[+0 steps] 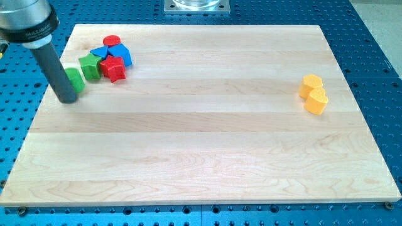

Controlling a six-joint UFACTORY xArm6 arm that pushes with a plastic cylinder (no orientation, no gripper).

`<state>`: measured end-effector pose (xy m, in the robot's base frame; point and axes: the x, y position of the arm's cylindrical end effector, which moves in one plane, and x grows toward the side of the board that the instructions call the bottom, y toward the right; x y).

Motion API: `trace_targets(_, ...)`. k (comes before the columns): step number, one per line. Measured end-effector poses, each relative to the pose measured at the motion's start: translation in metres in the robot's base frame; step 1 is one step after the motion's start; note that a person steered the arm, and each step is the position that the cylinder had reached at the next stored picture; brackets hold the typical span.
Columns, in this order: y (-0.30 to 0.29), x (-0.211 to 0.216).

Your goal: Move the green circle into the triangle and green star

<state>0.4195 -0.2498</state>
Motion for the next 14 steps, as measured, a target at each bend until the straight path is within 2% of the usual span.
trace_targets(1, 0.004, 0.019)
trace_targets(4, 0.004, -0.036)
trace_targets(6, -0.004, -0.048)
trace_targets(7, -0.035, -0.042)
trace_targets(8, -0.038, -0.072)
trace_targets(9, -0.024, -0.086)
trace_targets(10, -0.05, -0.085)
trace_targets(11, -0.053, -0.125)
trace_targets(14, -0.031, -0.109)
